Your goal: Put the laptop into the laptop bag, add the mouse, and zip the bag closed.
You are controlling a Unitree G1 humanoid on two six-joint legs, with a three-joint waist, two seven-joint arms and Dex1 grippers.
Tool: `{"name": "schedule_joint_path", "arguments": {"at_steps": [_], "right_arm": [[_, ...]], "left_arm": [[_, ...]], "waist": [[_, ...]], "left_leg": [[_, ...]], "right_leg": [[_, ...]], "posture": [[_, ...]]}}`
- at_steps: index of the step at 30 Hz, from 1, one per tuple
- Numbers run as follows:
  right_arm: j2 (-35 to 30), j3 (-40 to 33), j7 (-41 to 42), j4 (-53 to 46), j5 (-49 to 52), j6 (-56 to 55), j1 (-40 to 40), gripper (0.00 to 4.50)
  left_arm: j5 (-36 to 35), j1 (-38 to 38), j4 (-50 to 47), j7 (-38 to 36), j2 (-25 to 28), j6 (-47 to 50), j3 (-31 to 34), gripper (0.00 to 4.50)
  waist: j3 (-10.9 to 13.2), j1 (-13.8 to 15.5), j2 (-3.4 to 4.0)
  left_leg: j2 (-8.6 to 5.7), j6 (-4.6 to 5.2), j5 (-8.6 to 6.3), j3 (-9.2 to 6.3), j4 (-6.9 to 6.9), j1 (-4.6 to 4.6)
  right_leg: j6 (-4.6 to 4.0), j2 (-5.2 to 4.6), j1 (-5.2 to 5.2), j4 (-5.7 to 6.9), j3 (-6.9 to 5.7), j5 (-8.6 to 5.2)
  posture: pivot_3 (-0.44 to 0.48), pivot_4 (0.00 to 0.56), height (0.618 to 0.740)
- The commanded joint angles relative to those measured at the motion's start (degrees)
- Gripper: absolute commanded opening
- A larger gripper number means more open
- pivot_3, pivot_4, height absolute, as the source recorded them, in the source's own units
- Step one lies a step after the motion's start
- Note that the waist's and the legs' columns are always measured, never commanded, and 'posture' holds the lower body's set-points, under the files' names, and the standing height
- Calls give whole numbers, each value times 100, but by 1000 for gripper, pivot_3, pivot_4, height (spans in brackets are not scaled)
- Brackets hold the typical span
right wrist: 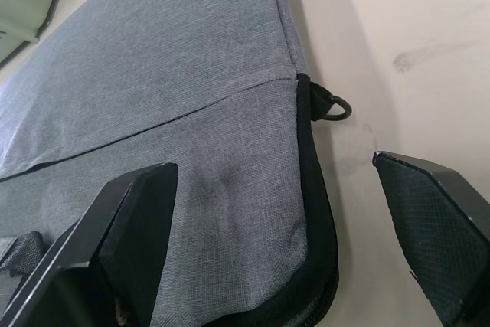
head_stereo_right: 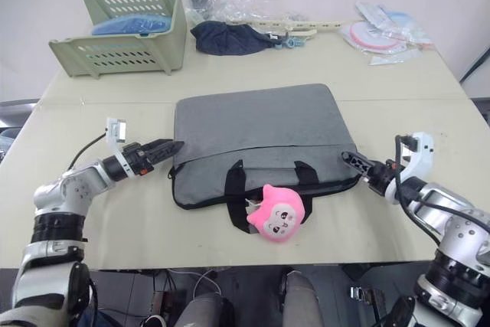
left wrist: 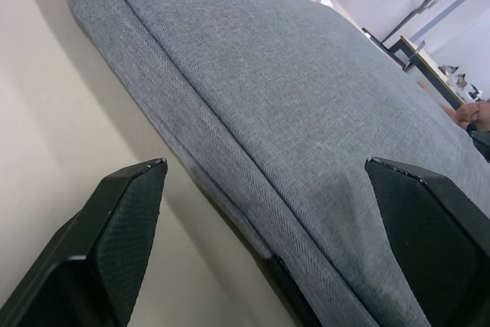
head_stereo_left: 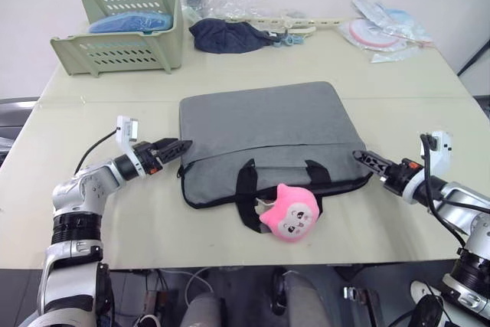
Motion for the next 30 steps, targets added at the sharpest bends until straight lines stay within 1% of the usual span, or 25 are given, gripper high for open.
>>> {"name": "schedule_joint_path", "arguments": {"at_steps": [1, 6, 9, 12, 13, 15, 16, 17, 18, 21, 22, 23, 24, 30], "right_arm": [[42, -170, -162, -127, 180, -109, 37, 4472], [173, -75, -137, 39, 182, -304, 298, 4472], [211, -45, -162, 97, 242, -363, 347, 4500], [276, 11, -203, 115, 284, -399, 396, 4500], [309, 38, -220, 101, 300, -403, 419, 4500], [361, 100, -242, 59, 317, -418, 470, 3891], [396, 108, -269, 45, 334, -411, 480, 3687], [423, 118, -296, 33, 346, -409, 489, 3204], [441, 148, -309, 9, 361, -415, 511, 2769], [458, 212, -360, -38, 439, -446, 565, 1295], [447, 231, -362, -49, 462, -455, 584, 730], [437, 241, -368, -52, 480, -462, 597, 488], [428, 255, -373, -60, 494, -469, 610, 63], [483, 370, -442, -214, 612, -456, 670, 23]], "left_arm": [[152, -143, 293, -69, -85, -148, -78, 4500], [260, -515, 821, -158, -282, -418, -75, 4500], [279, -638, 1043, -159, -359, -504, -35, 3699], [316, -721, 1210, -193, -436, -520, -43, 2415], [316, -747, 1264, -189, -464, -504, -34, 1913], [316, -796, 1367, -145, -517, -480, 11, 891], [329, -821, 1432, -138, -539, -490, 25, 615], [341, -847, 1507, -120, -561, -499, 45, 210], [352, -864, 1565, -116, -583, -515, 62, 0], [391, -892, 1655, -130, -638, -538, 67, 0], [398, -889, 1644, -140, -656, -535, 62, 0], [408, -888, 1635, -135, -674, -538, 57, 0], [421, -888, 1624, -135, -687, -538, 50, 0], [635, -1024, 1834, -96, -685, -706, -29, 0]], "waist": [[0, 5, 0], [-2, 12, -1], [-3, 12, -3], [-7, 7, -8], [-10, 8, -13], [-14, 14, -21], [-15, 16, -23], [-16, 19, -23], [-20, 23, -24], [-43, 43, -45], [-49, 51, -52], [-54, 57, -57], [-56, 65, -60], [-56, 112, -61]], "left_leg": [[0, 0, 0, 0, 0, 0], [-6, 3, 2, -1, 0, 2], [-7, 7, 4, -2, 3, 3], [-9, 8, 4, -2, 4, 3], [-9, 8, 4, -3, 3, 2], [-10, 9, 5, -3, 3, 3], [-10, 9, 5, -4, 4, 3], [-10, 9, 5, -4, 4, 3], [-10, 9, 5, -5, 4, 4], [-11, 9, 5, -5, 4, 10], [-10, 9, 5, -6, 4, 13], [-11, 9, 5, -6, 4, 14], [-10, 9, 5, -6, 4, 17], [-10, 9, 5, -6, -5, 47]], "right_leg": [[0, -1, 1, 0, 0, 0], [1, -4, 4, 0, -1, 1], [2, -7, 7, 3, 0, 2], [4, -9, 7, 2, -1, 3], [4, -9, 7, 1, -2, 3], [5, -10, 8, 2, -2, 3], [5, -10, 8, 2, -2, 3], [5, -10, 9, 2, -2, 3], [5, -10, 10, 3, -2, 3], [5, -11, 16, 3, -2, 3], [5, -11, 19, 3, -2, 3], [5, -11, 20, 2, -2, 3], [5, -11, 21, 2, -2, 3], [5, -10, 53, -6, -2, 3]], "posture": [[0, 150, 740], [0, 150, 740], [0, 150, 740], [0, 150, 740], [0, 150, 740], [0, 150, 740], [0, 150, 740], [0, 150, 740], [0, 150, 740], [0, 150, 740], [0, 150, 740], [0, 150, 740], [0, 150, 740], [0, 150, 740]]}}
